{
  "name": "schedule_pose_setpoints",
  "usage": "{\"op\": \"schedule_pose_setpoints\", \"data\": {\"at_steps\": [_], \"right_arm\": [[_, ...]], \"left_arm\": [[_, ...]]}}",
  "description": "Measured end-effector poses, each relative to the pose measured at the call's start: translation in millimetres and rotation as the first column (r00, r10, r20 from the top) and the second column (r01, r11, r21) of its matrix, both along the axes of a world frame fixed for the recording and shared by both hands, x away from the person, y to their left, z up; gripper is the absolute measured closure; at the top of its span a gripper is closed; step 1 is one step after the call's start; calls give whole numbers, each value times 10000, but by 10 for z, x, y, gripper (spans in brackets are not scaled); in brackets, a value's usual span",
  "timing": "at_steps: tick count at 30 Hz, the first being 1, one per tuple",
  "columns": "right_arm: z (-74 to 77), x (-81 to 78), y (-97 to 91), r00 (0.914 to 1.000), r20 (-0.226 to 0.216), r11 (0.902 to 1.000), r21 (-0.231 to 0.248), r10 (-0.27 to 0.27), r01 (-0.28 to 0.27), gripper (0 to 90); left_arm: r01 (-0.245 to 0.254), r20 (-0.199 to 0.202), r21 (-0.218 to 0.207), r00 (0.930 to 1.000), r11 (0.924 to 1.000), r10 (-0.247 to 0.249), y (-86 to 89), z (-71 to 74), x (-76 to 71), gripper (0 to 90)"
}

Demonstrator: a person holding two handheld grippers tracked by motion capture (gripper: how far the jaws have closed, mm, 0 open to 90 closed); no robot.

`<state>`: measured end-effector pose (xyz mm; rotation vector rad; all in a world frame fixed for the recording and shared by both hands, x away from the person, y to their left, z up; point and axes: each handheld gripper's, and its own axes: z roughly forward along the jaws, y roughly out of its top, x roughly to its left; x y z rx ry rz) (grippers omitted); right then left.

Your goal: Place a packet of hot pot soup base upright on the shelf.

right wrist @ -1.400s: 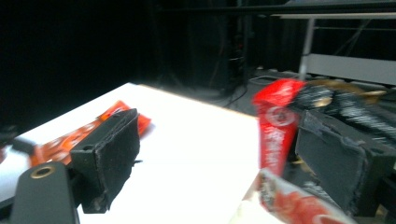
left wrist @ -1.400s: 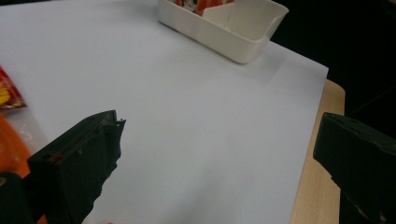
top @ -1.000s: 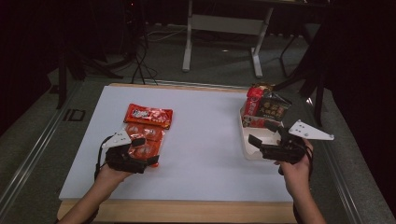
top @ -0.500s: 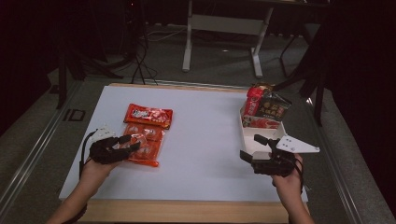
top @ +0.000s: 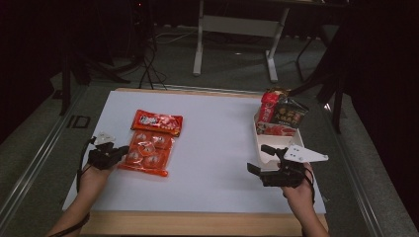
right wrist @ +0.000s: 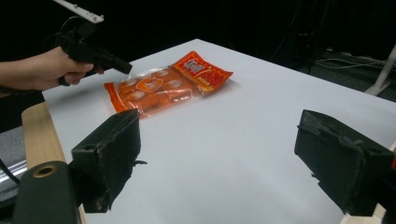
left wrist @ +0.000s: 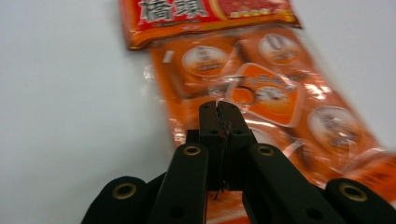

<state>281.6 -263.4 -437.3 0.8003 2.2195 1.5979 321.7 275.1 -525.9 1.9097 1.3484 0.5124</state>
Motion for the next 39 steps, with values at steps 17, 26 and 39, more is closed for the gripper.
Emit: {"op": "schedule_pose_setpoints", "data": {"at_steps": [17,26,39], "right_arm": [[-55,25,12,9997,-180,9998,-147,136,-139,144],[-71,34,25,9994,-260,9996,-177,231,-235,144],[-76,28,50,9985,-314,9989,-179,439,-444,144]], "left_arm": [[-335,-560,486,9978,9983,362,-29,-184,572,897],[70,-659,437,9978,9990,-41,-101,-183,611,899],[1190,-917,93,9888,9928,-1177,-511,-176,596,900]]}}
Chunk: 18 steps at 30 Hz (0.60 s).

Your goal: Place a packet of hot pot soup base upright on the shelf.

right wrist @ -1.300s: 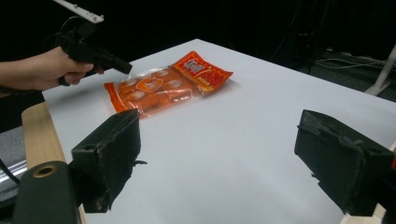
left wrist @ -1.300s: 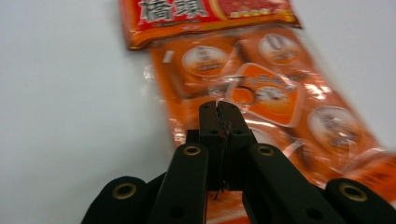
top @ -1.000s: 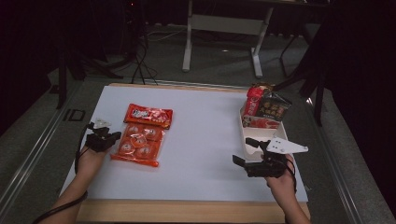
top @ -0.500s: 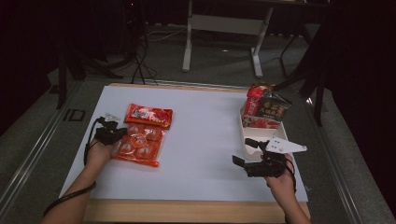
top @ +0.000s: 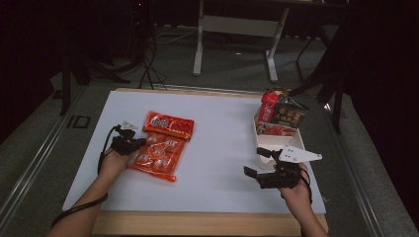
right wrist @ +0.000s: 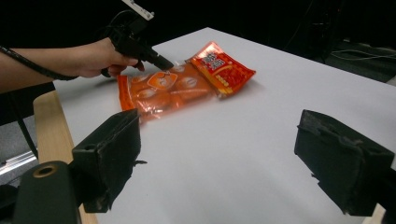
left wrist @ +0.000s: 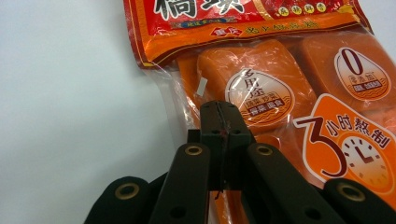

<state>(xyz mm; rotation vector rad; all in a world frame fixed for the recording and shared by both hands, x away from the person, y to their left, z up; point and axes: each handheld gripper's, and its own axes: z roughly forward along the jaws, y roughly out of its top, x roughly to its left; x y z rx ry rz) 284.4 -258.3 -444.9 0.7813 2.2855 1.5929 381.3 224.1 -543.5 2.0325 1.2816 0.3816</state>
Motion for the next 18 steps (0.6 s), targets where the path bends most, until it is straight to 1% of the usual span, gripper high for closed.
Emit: {"op": "schedule_pose_setpoints", "data": {"at_steps": [2,5,6,8,10,14,16,18], "right_arm": [[1,1,-6,10000,-9,10000,33,3,-3,144],[2,1,-11,10000,-14,10000,47,4,-4,144],[3,-1,-11,10000,-23,10000,68,11,-11,144],[6,-4,-12,10000,10,10000,26,7,-7,144],[9,-10,-16,10000,-4,10000,59,5,-5,144],[15,-13,-29,10000,22,10000,86,-26,26,144],[16,-14,-34,10000,37,10000,75,-37,37,144],[18,-16,-36,10000,35,9999,97,-29,29,144]], "left_arm": [[268,-61,-18,9996,9996,-268,-102,9,-11,900],[657,-93,122,9978,9978,-656,-259,23,-28,900],[740,-122,72,9972,9972,-739,-304,23,-31,900],[910,-179,-160,9957,9957,-913,-388,18,-46,900],[1104,-151,-208,9937,9937,-1107,-477,15,-71,900],[1569,-207,-239,9873,9873,-1574,-636,26,-123,900],[1731,-301,-310,9843,9844,-1740,-709,32,-154,900],[1970,-323,-250,9797,9801,-1978,-771,44,-184,900]]}}
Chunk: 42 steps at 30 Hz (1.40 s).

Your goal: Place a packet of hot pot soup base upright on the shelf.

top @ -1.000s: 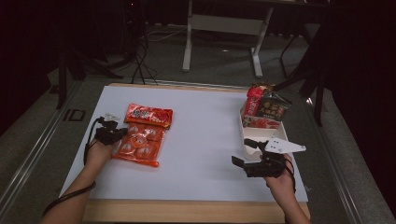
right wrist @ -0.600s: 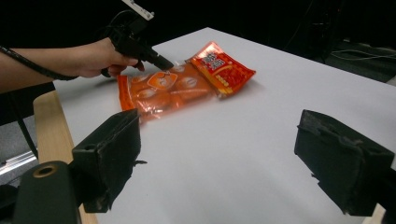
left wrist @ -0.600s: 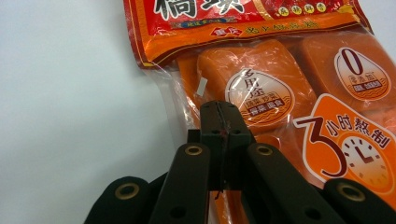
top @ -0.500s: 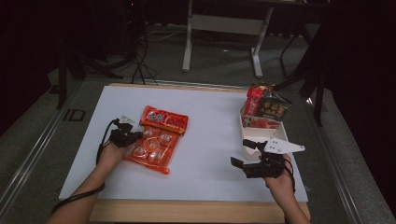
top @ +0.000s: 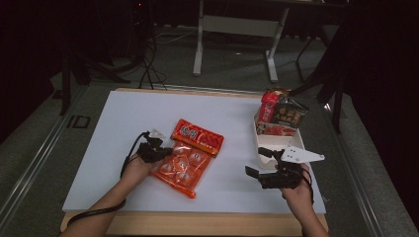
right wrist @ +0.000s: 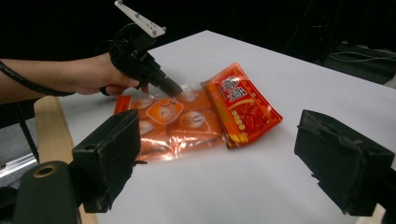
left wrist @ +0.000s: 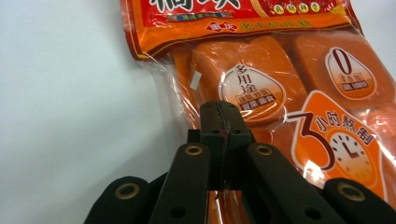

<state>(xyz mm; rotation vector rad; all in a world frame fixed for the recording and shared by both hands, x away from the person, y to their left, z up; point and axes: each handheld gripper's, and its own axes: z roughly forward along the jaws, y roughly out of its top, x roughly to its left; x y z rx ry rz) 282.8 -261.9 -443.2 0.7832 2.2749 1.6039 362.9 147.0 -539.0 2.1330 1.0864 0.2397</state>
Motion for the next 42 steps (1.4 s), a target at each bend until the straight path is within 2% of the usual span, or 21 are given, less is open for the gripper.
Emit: {"op": "schedule_pose_setpoints", "data": {"at_steps": [4,8,13,19,24,28,29,33,38,40,42], "right_arm": [[-4,-3,-1,10000,-15,10000,19,-1,1,144],[-3,-9,-3,10000,16,10000,2,-5,5,144],[6,-14,-15,10000,5,10000,40,-49,49,144],[21,-18,-17,10000,81,10000,54,-55,55,144],[17,-19,-17,10000,51,9999,81,-66,66,144],[17,-12,-18,10000,53,9999,93,-71,70,144],[17,-12,-16,10000,43,9999,95,-62,62,144],[13,-17,-10,10000,40,10000,60,-17,17,144],[11,-13,-11,10000,39,10000,56,-40,40,145],[12,-10,-19,10000,-7,9998,175,-18,18,157],[12,-7,-28,10000,39,9998,218,-40,39,157]], "left_arm": [[175,57,-32,9998,9998,-175,-39,0,-23,900],[282,-30,-305,9996,9991,-283,20,8,-3,899],[576,-126,-8,9983,9983,-576,69,88,-76,898],[599,-84,274,9982,9978,-597,192,160,-252,897],[602,-393,432,9975,9973,-585,301,144,-387,897],[894,-628,562,9943,9944,-858,295,100,-440,897],[931,-567,684,9944,9933,-893,279,81,-455,898],[712,-663,551,9955,9959,-675,264,73,-467,899],[957,-831,256,9922,9951,-933,151,64,-557,899],[964,-810,285,9923,9949,-938,105,68,-593,899],[1030,-934,29,9904,9947,-1023,75,61,-615,899]]}}
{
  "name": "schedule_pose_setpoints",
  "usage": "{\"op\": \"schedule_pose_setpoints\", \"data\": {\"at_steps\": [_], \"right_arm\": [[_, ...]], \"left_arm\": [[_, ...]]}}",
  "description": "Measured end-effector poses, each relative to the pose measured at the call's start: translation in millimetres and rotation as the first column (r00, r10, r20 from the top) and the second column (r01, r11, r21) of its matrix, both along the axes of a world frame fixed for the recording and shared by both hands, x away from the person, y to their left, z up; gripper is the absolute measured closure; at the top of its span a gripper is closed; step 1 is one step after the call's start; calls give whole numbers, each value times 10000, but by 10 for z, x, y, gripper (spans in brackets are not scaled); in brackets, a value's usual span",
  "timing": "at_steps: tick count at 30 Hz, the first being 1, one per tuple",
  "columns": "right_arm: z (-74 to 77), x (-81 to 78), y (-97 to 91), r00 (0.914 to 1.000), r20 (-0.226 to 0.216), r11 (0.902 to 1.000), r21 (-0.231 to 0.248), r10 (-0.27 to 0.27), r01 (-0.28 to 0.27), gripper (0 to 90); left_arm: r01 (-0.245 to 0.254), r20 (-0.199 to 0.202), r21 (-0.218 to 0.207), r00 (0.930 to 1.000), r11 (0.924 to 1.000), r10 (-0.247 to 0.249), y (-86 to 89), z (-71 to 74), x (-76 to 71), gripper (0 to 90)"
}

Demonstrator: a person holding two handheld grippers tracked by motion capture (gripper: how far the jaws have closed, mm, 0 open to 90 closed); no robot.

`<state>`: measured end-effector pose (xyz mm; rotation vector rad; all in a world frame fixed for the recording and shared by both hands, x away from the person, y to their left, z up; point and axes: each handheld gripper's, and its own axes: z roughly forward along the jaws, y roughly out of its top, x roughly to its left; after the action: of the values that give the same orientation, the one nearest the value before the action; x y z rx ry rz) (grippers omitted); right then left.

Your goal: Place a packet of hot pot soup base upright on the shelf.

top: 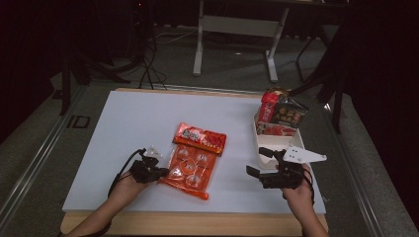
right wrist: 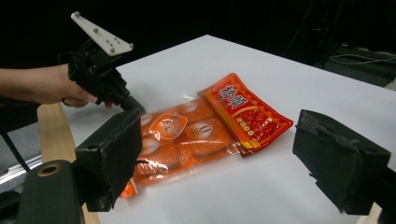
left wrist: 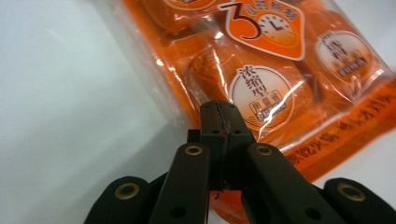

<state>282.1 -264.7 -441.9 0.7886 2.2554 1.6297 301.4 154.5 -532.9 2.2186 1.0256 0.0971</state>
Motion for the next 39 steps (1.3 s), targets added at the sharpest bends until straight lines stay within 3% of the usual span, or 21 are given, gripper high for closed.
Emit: {"op": "schedule_pose_setpoints", "data": {"at_steps": [13,20,23,27,32,39], "right_arm": [[6,-16,13,9996,192,9997,84,219,-220,158],[6,-33,51,9987,369,9992,-210,347,-340,158],[12,-38,45,9984,495,9992,-287,290,-276,158],[7,-42,27,9990,356,9996,-125,251,-247,158],[-5,-52,38,9991,388,9996,-253,157,-147,157],[5,-79,70,9946,1014,9983,-560,213,-157,141]], "left_arm": [[650,-290,-690,9973,9955,-671,-281,-19,-110,898],[794,-330,-907,9960,9927,-826,-237,-13,-74,880],[705,-407,-1204,9963,9902,-759,-191,18,-34,774],[428,-103,-1492,9989,9879,-449,-97,70,26,613],[-112,375,-1997,9991,9798,191,55,107,158,541],[-629,850,-1951,9931,9788,807,171,98,388,457]]}}
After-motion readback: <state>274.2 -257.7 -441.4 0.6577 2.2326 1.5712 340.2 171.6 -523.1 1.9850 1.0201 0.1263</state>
